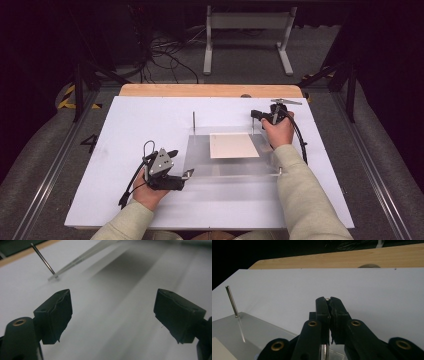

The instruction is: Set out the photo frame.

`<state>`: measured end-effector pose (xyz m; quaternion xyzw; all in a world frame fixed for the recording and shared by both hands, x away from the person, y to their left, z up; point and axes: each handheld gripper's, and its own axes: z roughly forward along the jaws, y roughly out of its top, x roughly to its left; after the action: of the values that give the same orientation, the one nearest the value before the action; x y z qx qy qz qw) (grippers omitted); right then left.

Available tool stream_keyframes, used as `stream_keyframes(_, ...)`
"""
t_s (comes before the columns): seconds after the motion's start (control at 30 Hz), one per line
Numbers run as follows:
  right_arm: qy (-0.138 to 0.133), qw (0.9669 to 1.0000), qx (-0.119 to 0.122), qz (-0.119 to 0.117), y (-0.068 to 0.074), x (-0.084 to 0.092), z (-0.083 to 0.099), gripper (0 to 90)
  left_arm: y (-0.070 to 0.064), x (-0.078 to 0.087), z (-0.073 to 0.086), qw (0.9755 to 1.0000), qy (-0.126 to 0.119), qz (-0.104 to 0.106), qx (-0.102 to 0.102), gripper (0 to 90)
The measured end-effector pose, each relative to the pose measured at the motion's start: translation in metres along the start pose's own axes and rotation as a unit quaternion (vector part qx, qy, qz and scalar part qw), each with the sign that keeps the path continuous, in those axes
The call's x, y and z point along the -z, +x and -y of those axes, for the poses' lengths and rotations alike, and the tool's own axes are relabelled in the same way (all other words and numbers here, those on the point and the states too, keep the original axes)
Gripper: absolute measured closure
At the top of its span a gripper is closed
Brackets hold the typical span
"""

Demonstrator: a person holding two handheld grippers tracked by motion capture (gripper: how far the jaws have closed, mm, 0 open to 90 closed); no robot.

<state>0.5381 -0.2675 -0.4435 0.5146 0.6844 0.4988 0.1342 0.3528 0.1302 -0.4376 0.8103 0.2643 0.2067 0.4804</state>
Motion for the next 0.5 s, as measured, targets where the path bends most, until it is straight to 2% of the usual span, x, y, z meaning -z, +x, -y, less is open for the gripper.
stream_keyframes(0.07,-0.001,1.0,-0.002,0.0,0.0,0.0,0.0,85.8,-0.001,0.0,-0.002,1.0,-0.009,-0.001,0.001,14.0)
stream_keyframes(0.1,-0.002,1.0,-0.006,0.0,-0.001,-0.001,0.0,85.8,-0.002,0.0,-0.007,0.9996,-0.029,-0.007,-0.003,13.6)
stream_keyframes(0.13,-0.002,1.0,-0.008,-0.001,-0.001,-0.001,0.001,85.8,-0.003,0.0,-0.009,0.9993,-0.037,-0.008,-0.002,13.6)
stream_keyframes(0.17,-0.003,1.0,-0.009,-0.001,-0.001,-0.002,0.001,85.8,-0.003,0.0,-0.009,0.9993,-0.037,-0.008,-0.002,13.6)
stream_keyframes(0.37,-0.004,0.9999,-0.012,-0.001,-0.002,-0.002,0.001,85.8,-0.009,-0.006,-0.025,0.9971,-0.074,-0.014,-0.009,15.5)
stream_keyframes(0.5,-0.004,0.9999,-0.012,0.0,-0.001,-0.002,0.001,85.8,-0.009,-0.01,-0.034,0.9966,-0.08,-0.019,0.003,27.5)
